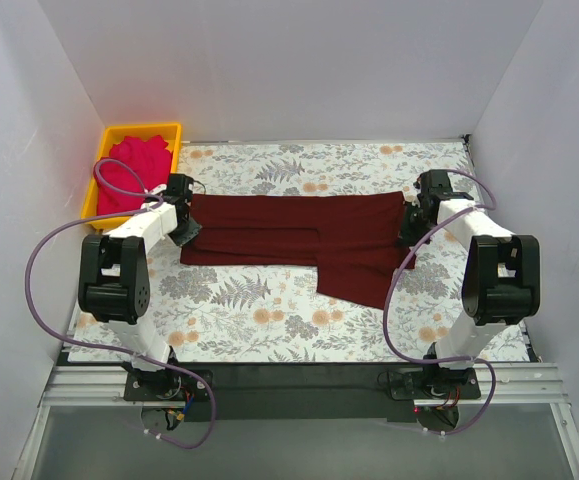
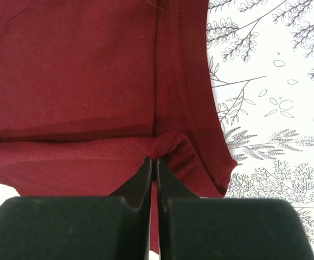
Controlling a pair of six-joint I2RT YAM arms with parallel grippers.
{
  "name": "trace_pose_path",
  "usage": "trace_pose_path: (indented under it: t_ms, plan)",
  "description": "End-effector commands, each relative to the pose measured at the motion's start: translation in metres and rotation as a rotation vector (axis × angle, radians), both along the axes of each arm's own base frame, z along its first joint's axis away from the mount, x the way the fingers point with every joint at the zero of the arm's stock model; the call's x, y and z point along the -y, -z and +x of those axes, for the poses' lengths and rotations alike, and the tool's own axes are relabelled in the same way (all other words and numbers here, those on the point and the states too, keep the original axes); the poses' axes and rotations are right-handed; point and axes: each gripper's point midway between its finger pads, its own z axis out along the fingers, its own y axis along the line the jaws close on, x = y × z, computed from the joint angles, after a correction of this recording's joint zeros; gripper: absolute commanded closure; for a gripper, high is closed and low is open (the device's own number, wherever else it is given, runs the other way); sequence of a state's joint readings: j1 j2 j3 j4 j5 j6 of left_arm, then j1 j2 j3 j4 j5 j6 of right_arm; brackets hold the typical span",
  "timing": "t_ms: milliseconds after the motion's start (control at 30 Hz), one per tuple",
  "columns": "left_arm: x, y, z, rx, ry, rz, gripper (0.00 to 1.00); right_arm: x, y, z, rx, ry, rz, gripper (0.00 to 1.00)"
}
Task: Fold and stack the t-shirts
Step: Fold the tshirt
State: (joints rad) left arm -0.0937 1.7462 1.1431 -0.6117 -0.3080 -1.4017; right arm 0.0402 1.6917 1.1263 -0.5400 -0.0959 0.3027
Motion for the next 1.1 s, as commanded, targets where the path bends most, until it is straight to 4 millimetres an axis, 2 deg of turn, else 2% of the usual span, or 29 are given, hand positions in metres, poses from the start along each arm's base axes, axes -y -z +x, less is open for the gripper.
trace_pose_path:
  t_ms: [0,167,267,300,433,467,500,533,567,600,633,667,733,767,800,833,867,900,933,967,1000,1067]
  plan:
    - [-0.011,0.002,0.004,0.019,-0.021,0.049,1.00,0.008,-0.008,0.020,0.068,0.009,-0.030,0.99]
    - [-0.014,0.010,-0.002,-0.009,-0.039,0.061,1.00,0.010,-0.003,0.020,0.067,0.005,-0.045,0.99]
    - [-0.016,0.012,-0.007,-0.018,-0.054,0.066,0.98,0.008,-0.007,0.020,0.078,-0.003,-0.041,0.91]
    - [-0.016,0.009,-0.007,-0.011,-0.056,0.064,0.91,0.008,-0.009,0.021,0.086,-0.004,-0.039,0.84]
    - [-0.016,-0.001,-0.006,0.019,-0.064,0.059,0.73,0.007,-0.023,0.020,0.124,-0.008,-0.028,0.75]
    - [-0.016,-0.004,-0.005,0.030,-0.065,0.061,0.69,0.007,-0.032,0.020,0.149,-0.009,-0.029,0.74]
    - [-0.017,-0.008,-0.005,0.039,-0.067,0.063,0.65,0.007,-0.035,0.018,0.156,-0.007,-0.028,0.65]
    - [-0.017,-0.015,-0.004,0.060,-0.068,0.060,0.57,0.007,-0.039,0.017,0.169,-0.008,-0.027,0.59]
    - [-0.017,-0.019,-0.004,0.067,-0.068,0.061,0.54,0.006,-0.050,0.016,0.199,-0.008,-0.024,0.55]
    - [-0.017,-0.023,-0.004,0.076,-0.069,0.061,0.51,0.005,-0.052,0.012,0.205,-0.010,-0.021,0.49]
    - [-0.016,-0.028,-0.003,0.089,-0.067,0.056,0.41,0.004,-0.056,0.010,0.212,-0.013,-0.010,0.46]
    - [-0.016,-0.037,-0.004,0.109,-0.065,0.052,0.36,0.003,-0.065,0.006,0.241,-0.014,-0.005,0.44]
    - [-0.013,-0.042,-0.009,0.118,-0.043,0.037,0.24,-0.004,-0.061,-0.009,0.228,-0.025,0.029,0.41]
    - [-0.011,-0.051,-0.011,0.144,-0.026,0.028,0.18,-0.007,-0.067,-0.015,0.246,-0.033,0.041,0.41]
    - [-0.009,-0.053,-0.014,0.149,-0.013,0.025,0.18,-0.011,-0.066,-0.021,0.244,-0.042,0.052,0.41]
    - [-0.008,-0.047,-0.023,0.131,0.006,0.023,0.18,-0.019,-0.054,-0.036,0.211,-0.066,0.054,0.41]
    - [-0.003,-0.056,-0.025,0.162,0.025,0.005,0.17,-0.022,-0.056,-0.043,0.221,-0.072,0.053,0.40]
    - [0.003,-0.055,-0.031,0.163,0.050,-0.004,0.17,-0.025,-0.051,-0.052,0.207,-0.081,0.051,0.40]
    - [0.009,-0.056,-0.036,0.173,0.074,-0.011,0.17,-0.032,-0.038,-0.067,0.172,-0.105,0.042,0.40]
    - [0.015,-0.049,-0.045,0.162,0.101,-0.026,0.17,-0.034,-0.034,-0.076,0.162,-0.103,0.041,0.40]
    - [0.027,-0.055,-0.050,0.186,0.149,-0.041,0.17,-0.039,-0.028,-0.085,0.150,-0.119,0.028,0.40]
    - [0.040,-0.047,-0.064,0.168,0.209,-0.050,0.17,-0.039,-0.012,-0.103,0.111,-0.114,0.013,0.42]
